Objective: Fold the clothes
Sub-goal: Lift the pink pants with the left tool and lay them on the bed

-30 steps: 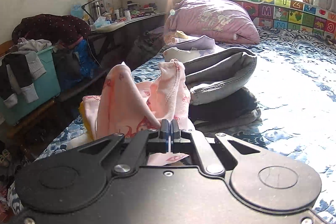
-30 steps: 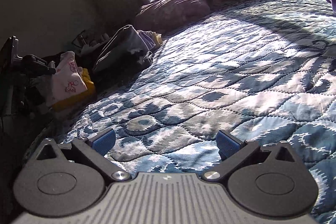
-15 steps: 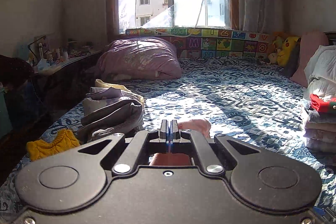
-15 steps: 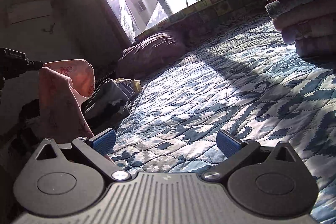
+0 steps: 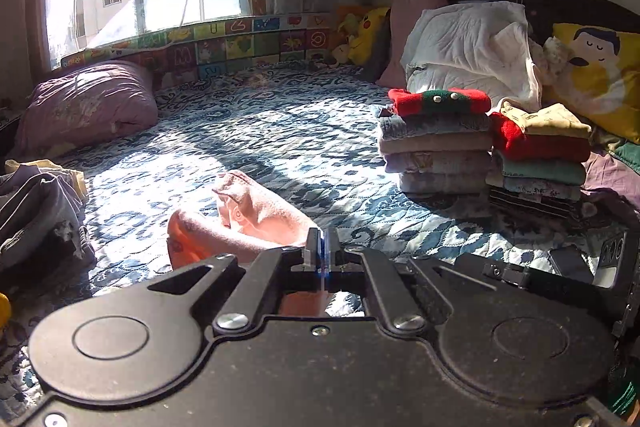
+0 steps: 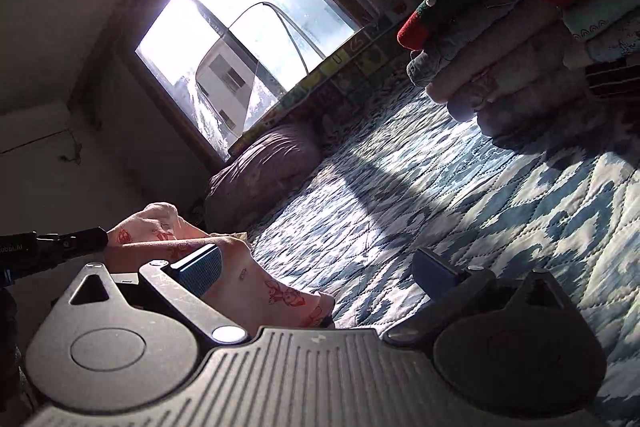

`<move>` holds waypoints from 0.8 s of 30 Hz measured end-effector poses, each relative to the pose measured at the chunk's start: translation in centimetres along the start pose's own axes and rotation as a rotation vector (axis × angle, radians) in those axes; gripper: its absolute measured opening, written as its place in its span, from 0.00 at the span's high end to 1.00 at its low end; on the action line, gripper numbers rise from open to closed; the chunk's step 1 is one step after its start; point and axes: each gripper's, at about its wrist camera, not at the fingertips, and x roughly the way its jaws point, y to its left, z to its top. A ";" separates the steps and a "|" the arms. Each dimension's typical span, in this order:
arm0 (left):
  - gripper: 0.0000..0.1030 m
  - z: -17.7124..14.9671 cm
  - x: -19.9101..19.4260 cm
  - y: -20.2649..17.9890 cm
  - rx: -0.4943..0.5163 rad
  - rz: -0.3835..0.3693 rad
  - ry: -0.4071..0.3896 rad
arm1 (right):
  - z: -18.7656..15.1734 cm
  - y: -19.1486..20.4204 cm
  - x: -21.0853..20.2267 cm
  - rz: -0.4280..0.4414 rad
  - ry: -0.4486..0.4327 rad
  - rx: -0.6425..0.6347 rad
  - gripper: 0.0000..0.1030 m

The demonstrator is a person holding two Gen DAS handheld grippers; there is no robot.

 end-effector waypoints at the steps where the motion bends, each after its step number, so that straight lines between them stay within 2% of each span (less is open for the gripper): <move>1: 1.00 -1.9 0.5 -1.1 0.027 -0.034 0.045 | 0.0 -0.1 0.0 0.001 0.004 -0.002 0.02; 3: 1.00 -5.4 1.2 -3.0 0.071 -0.096 0.129 | 0.0 -0.2 0.2 0.002 0.014 -0.007 0.02; 6: 0.99 -10.1 1.3 -4.5 0.045 -0.181 0.245 | -0.3 0.1 0.1 0.003 0.032 -0.025 0.02; 8: 0.87 -11.6 0.7 -4.5 0.002 -0.194 0.258 | -0.4 0.2 0.1 0.000 0.047 -0.030 0.02; 10: 0.77 -12.0 -0.1 -3.4 -0.082 -0.183 0.241 | -0.5 0.0 0.0 -0.006 0.058 -0.020 0.06; 11: 0.75 -12.2 -0.5 -2.8 -0.124 -0.178 0.233 | -0.5 -0.1 -0.1 -0.015 0.066 -0.015 0.08; 13: 0.74 -12.5 -1.3 -1.7 -0.209 -0.167 0.215 | -0.6 -0.5 -0.1 -0.034 0.083 -0.005 0.19; 15: 0.64 -12.4 -1.8 -0.7 -0.284 -0.152 0.194 | -0.9 -0.8 0.2 -0.082 0.125 -0.004 0.25; 16: 0.53 -12.2 -2.0 -0.6 -0.300 -0.149 0.182 | -1.1 -1.0 0.3 -0.095 0.142 0.000 0.26; 18: 0.50 -11.8 -2.1 -0.3 -0.332 -0.143 0.160 | -1.5 -1.5 0.7 -0.108 0.172 0.015 0.26; 21: 0.44 -10.5 -0.2 -1.2 -0.369 -0.117 0.165 | -2.2 -2.1 1.2 -0.112 0.202 0.046 0.26; 24: 0.42 -9.3 1.7 -2.1 -0.405 -0.090 0.171 | -2.5 -2.6 1.8 -0.096 0.225 0.083 0.26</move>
